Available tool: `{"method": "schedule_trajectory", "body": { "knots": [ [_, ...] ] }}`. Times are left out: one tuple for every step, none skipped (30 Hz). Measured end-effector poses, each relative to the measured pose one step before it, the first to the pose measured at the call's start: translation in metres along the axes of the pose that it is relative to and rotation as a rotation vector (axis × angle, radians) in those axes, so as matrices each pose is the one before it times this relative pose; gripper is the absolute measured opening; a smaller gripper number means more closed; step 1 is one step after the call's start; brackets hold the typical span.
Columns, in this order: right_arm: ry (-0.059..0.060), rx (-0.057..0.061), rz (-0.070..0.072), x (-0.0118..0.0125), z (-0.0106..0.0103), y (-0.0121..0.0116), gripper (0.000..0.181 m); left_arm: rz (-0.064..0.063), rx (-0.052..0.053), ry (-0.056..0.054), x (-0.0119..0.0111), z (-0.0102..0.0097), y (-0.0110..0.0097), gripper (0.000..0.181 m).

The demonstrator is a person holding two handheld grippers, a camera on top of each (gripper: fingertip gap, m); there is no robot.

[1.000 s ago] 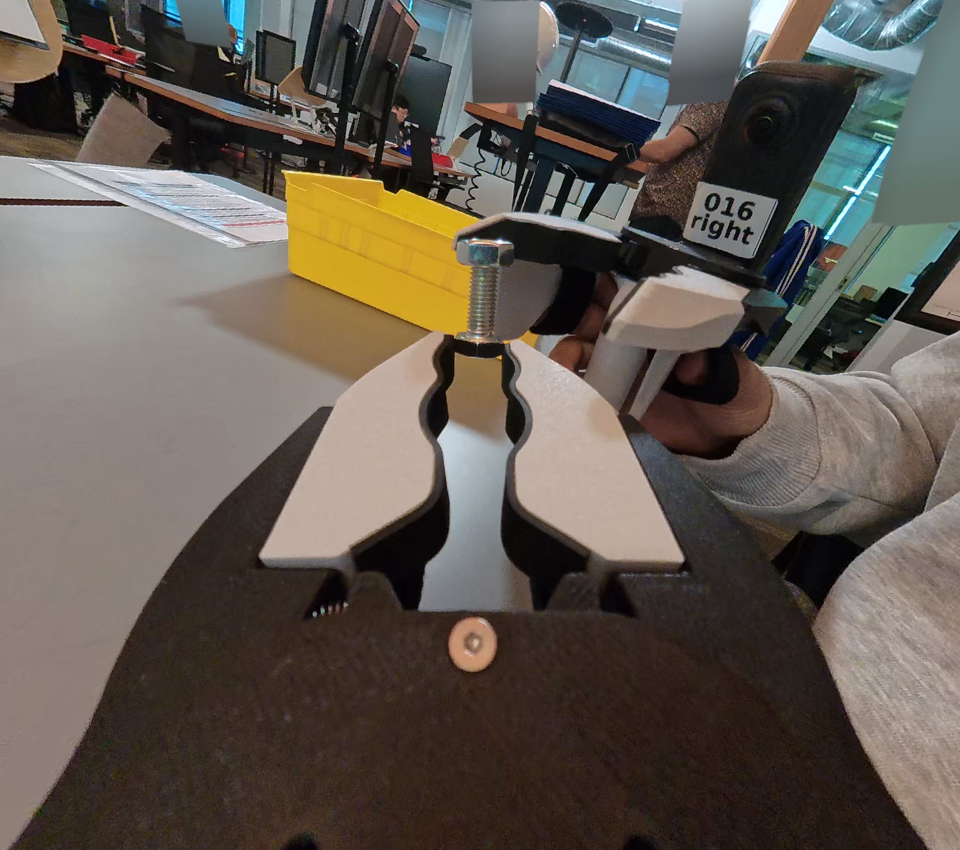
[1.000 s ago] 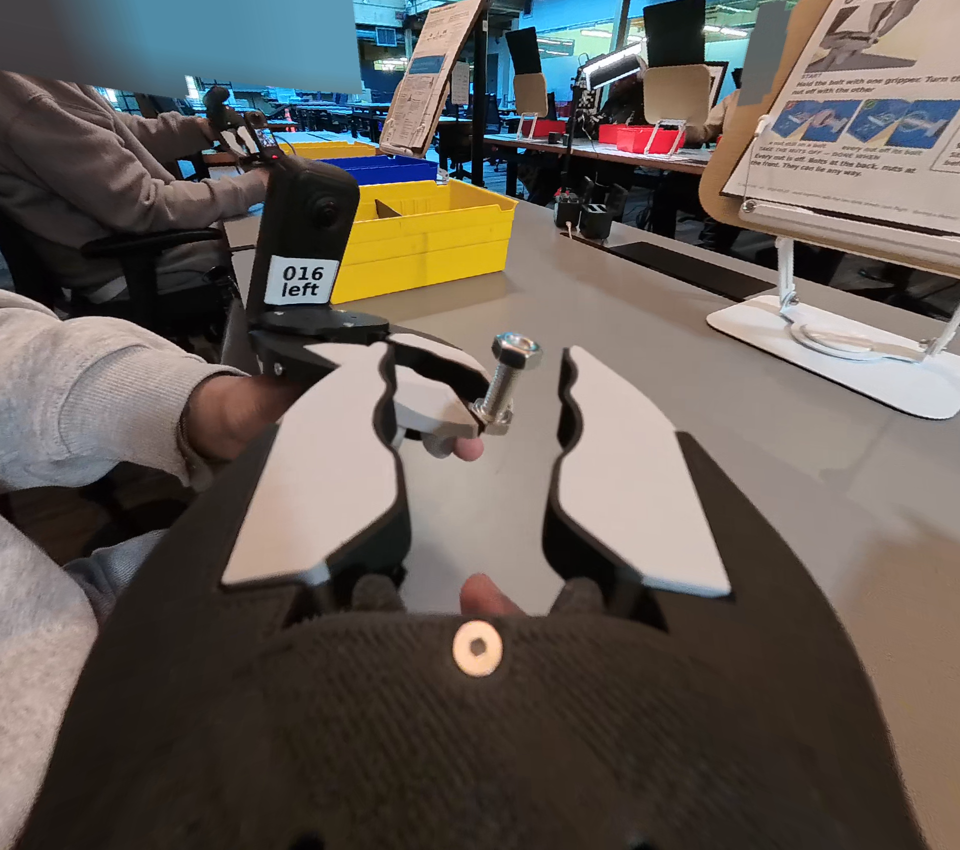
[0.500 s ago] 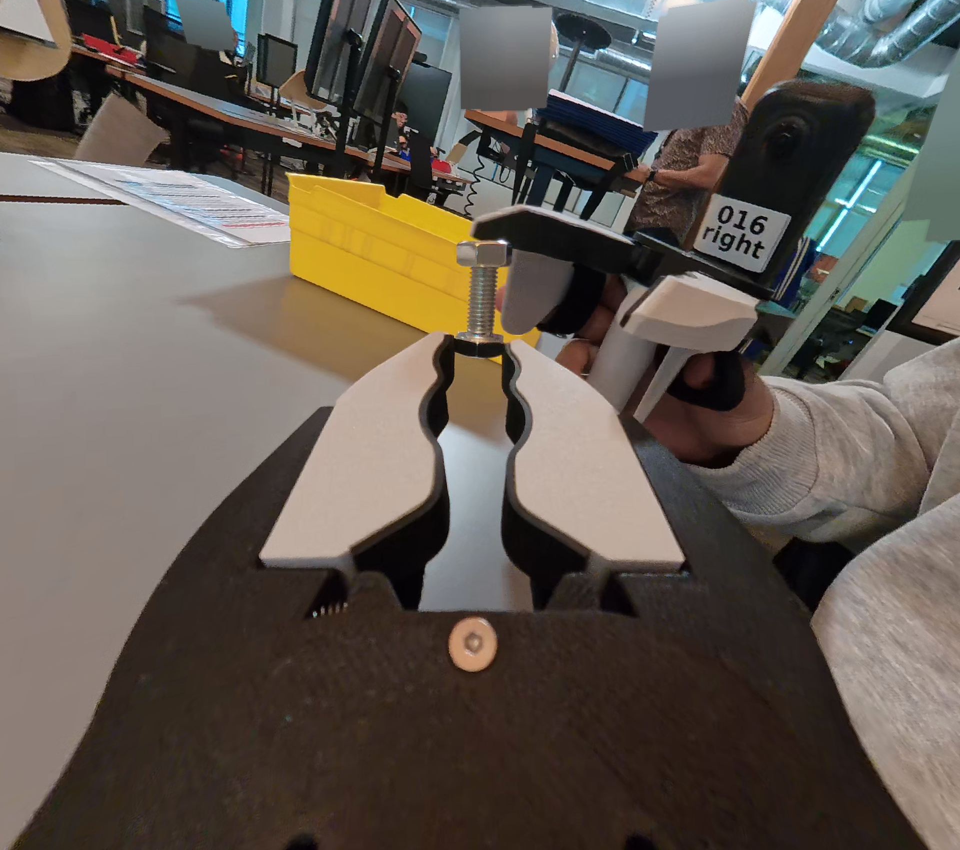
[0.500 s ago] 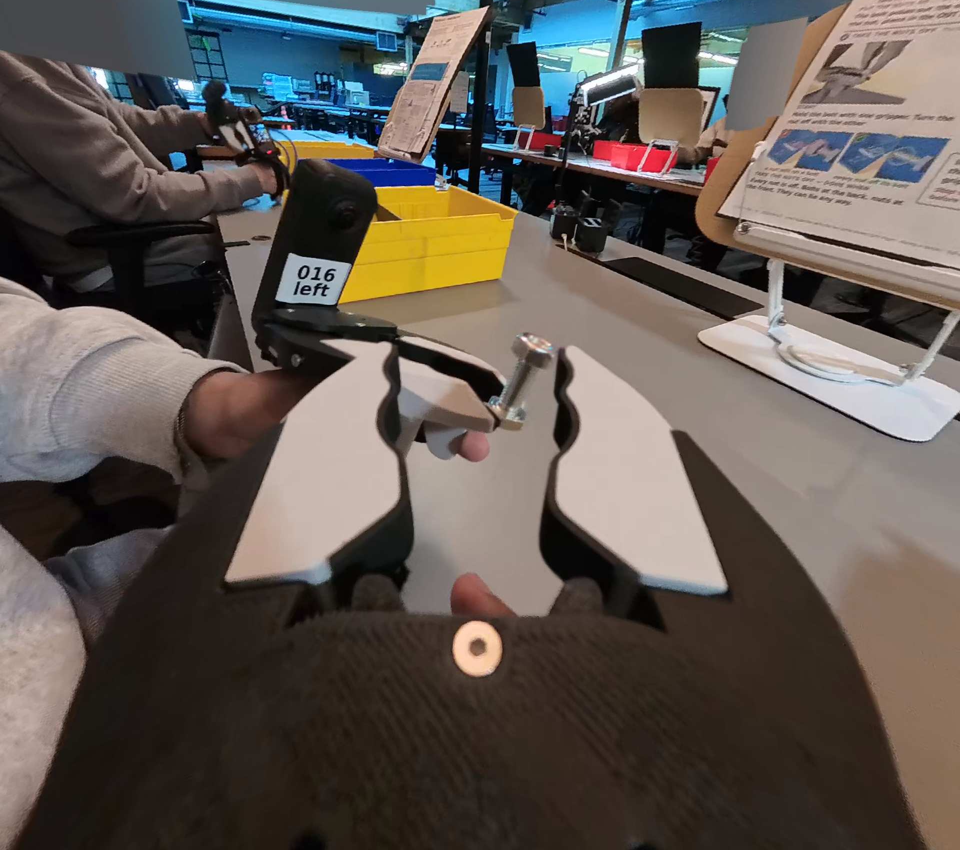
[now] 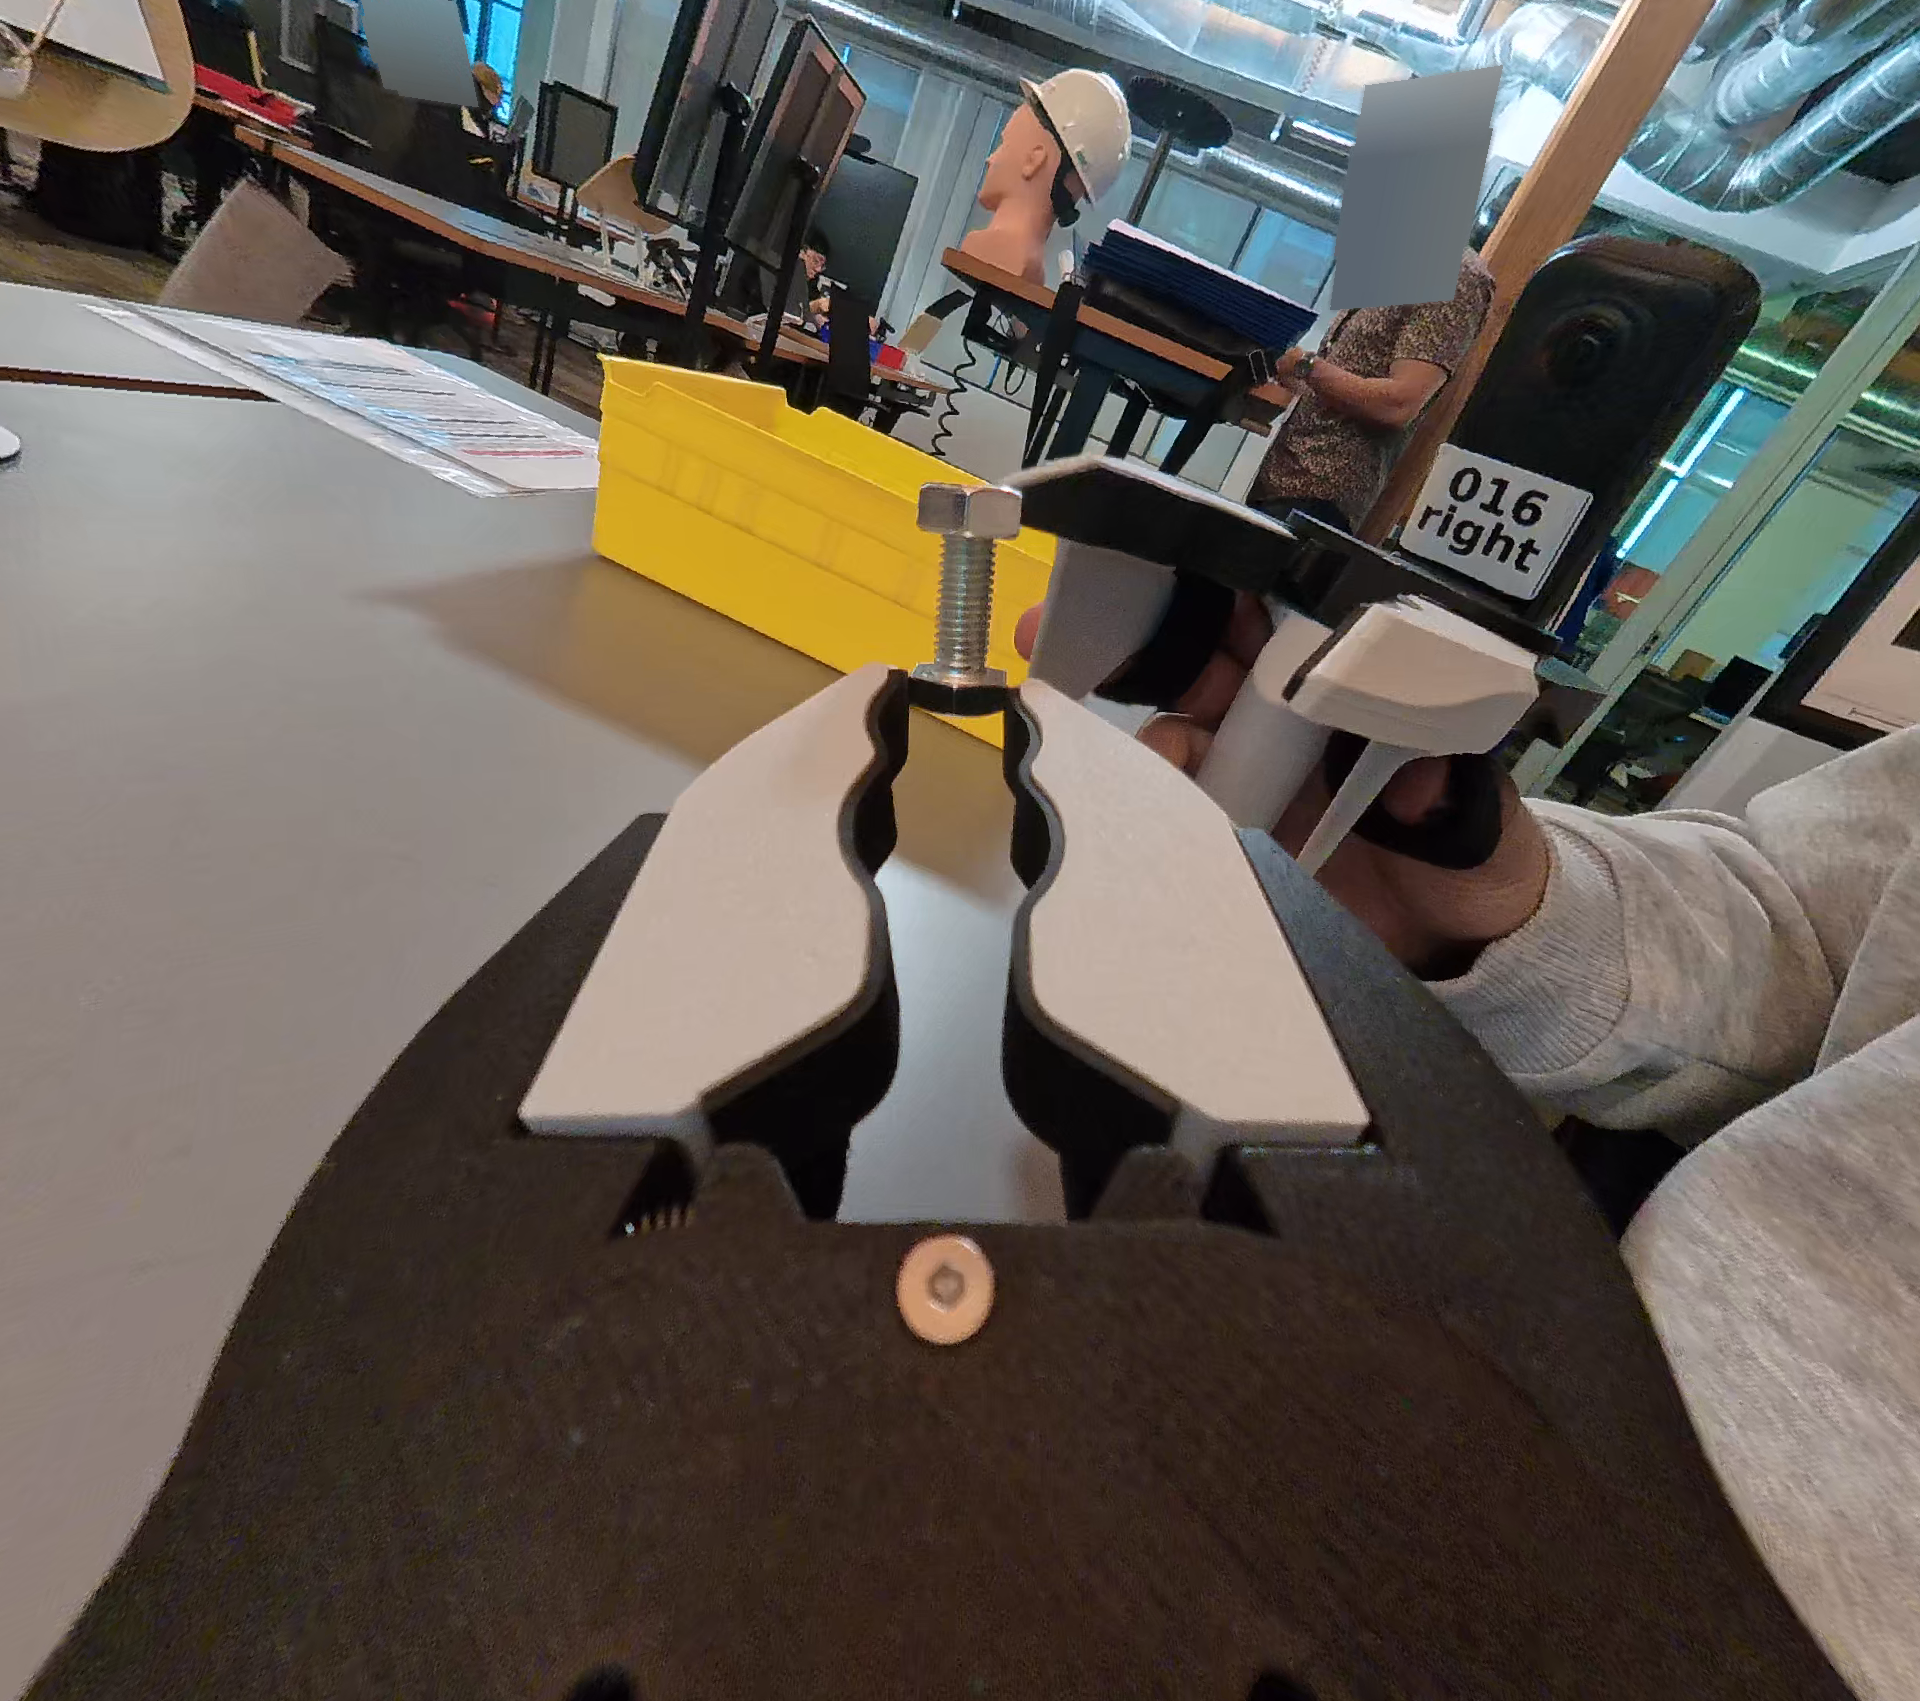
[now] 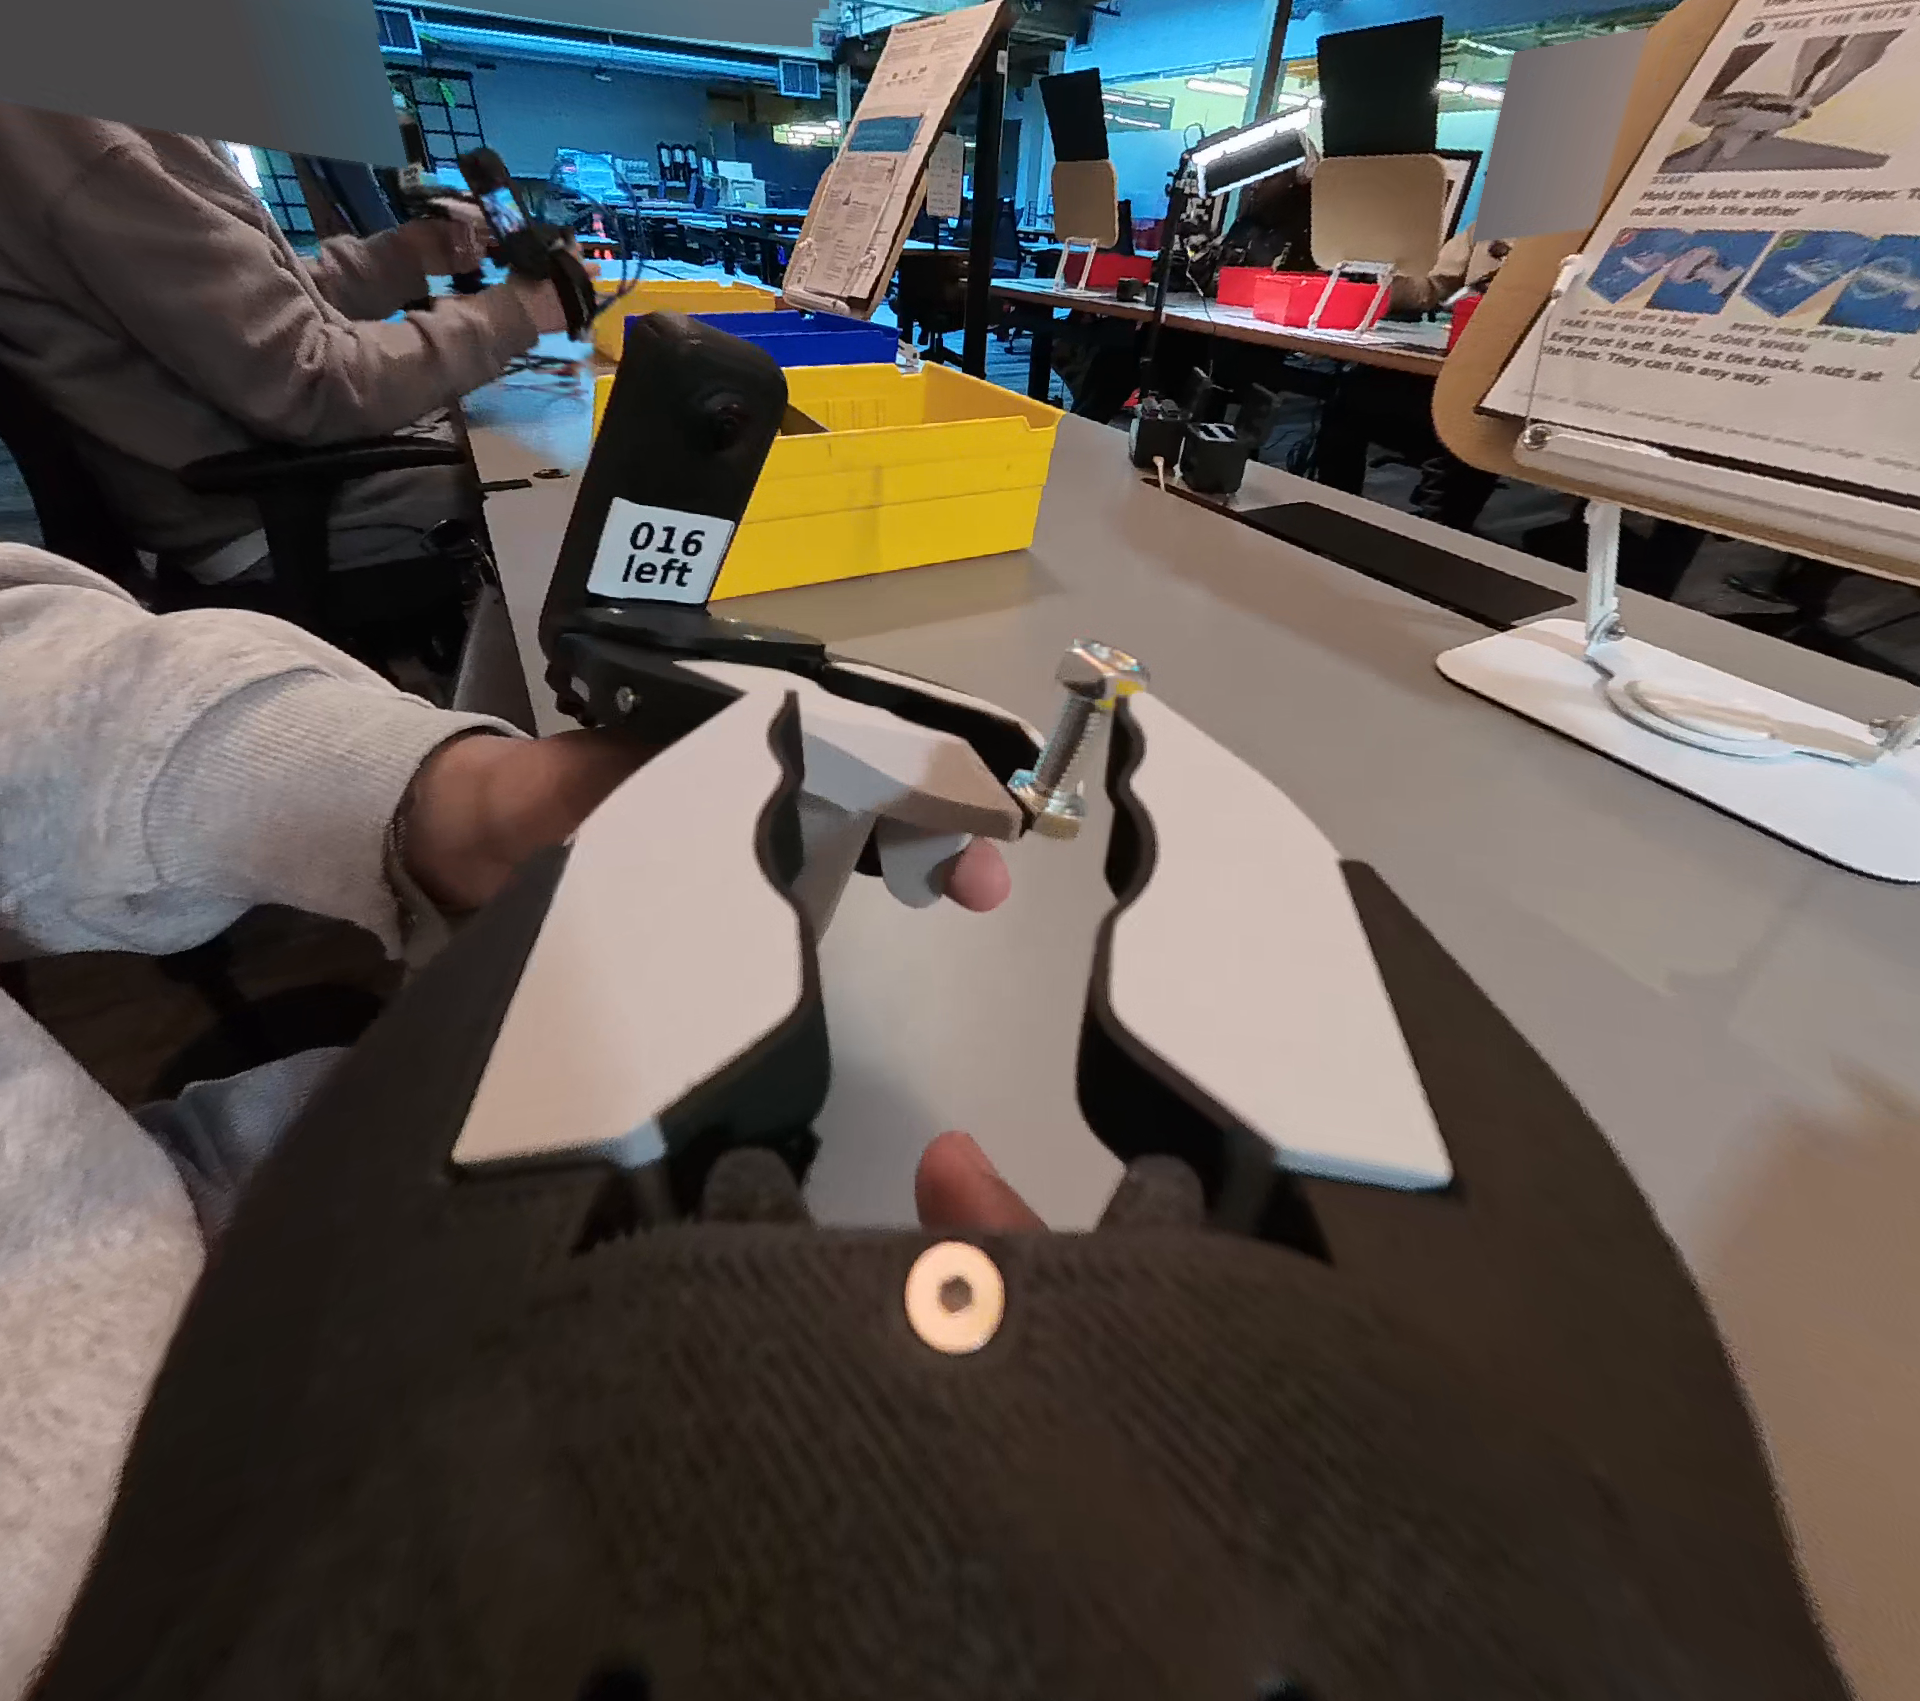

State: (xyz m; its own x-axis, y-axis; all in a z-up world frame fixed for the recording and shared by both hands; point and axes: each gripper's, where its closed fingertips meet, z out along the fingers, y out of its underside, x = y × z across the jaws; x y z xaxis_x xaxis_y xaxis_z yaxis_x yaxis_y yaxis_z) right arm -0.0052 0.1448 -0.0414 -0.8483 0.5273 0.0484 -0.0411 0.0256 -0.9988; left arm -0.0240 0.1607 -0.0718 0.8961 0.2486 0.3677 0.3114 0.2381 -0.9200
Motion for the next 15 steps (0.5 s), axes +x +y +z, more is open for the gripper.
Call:
{"method": "schedule_trajectory", "body": {
  "knots": [
    [0.0092,0.0033,-0.0054,0.00114,-0.00018,-0.00065,0.059,0.0066,-0.0039,0.0039,0.00120,0.00042,0.00075,0.019],
    [0.0087,0.0049,-0.0033,0.00112,-0.00017,-0.00096,0.061,0.0069,-0.0045,0.0052,0.00155,0.00064,0.00083,0.018],
    [0.0044,0.0031,-0.0005,0.00059,0.00008,-0.00051,0.064,0.0068,-0.0050,0.0056,0.00158,0.00070,0.00099,0.018],
    [0.0010,-0.0001,0.0012,0.00013,0.00041,0.00012,0.066,0.0065,-0.0049,0.0042,0.00140,0.00061,0.00095,0.019],
    [0.0000,-0.0042,0.0025,-0.00009,0.00061,0.00096,0.068,0.0055,-0.0033,0.0015,0.00087,0.00051,0.00060,0.019],
    [-0.0028,-0.0065,0.0033,-0.00064,0.00083,0.00135,0.070,0.0028,-0.0011,-0.0005,0.00024,0.00011,0.00013,0.019],
    [-0.0053,-0.0041,0.0022,-0.00120,0.00057,0.00101,0.070,-0.0003,0.0008,-0.0025,-0.00035,-0.00005,-0.00003,0.019],
    [-0.0046,-0.0006,0.0008,-0.00134,0.00046,0.00025,0.070,-0.0029,0.0030,-0.0035,-0.00084,-0.00044,-0.00058,0.019],
    [-0.0025,0.0021,-0.0004,-0.00115,0.00019,-0.00031,0.069,-0.0056,0.0063,-0.0053,-0.00123,-0.00063,-0.00108,0.019],
    [-0.0005,0.0032,-0.0004,-0.00071,0.00002,-0.00085,0.069,-0.0074,0.0089,-0.0070,-0.00163,-0.00077,-0.00148,0.018],
    [-0.0015,0.0041,-0.0004,-0.00071,-0.00030,-0.00106,0.069,-0.0074,0.0094,-0.0061,-0.00164,-0.00078,-0.00163,0.018],
    [-0.0070,0.0058,-0.0006,-0.00125,-0.00044,-0.00138,0.068,-0.0031,0.0034,-0.0040,-0.00122,-0.00049,-0.00080,0.018],
    [-0.0153,0.0034,0.0000,-0.00231,-0.00034,-0.00096,0.063,0.0029,-0.0013,-0.0027,-0.00057,-0.00027,0.00003,0.019],
    [-0.0122,-0.0019,0.0010,-0.00200,-0.00013,-0.00017,0.057,0.0054,-0.0027,-0.0011,-0.00002,-0.00002,0.00036,0.019],
    [0.0019,-0.0033,-0.0021,0.00009,-0.00008,0.00022,0.056,0.0052,-0.0022,0.0012,0.00079,0.00027,0.00042,0.018]
  ]
}}
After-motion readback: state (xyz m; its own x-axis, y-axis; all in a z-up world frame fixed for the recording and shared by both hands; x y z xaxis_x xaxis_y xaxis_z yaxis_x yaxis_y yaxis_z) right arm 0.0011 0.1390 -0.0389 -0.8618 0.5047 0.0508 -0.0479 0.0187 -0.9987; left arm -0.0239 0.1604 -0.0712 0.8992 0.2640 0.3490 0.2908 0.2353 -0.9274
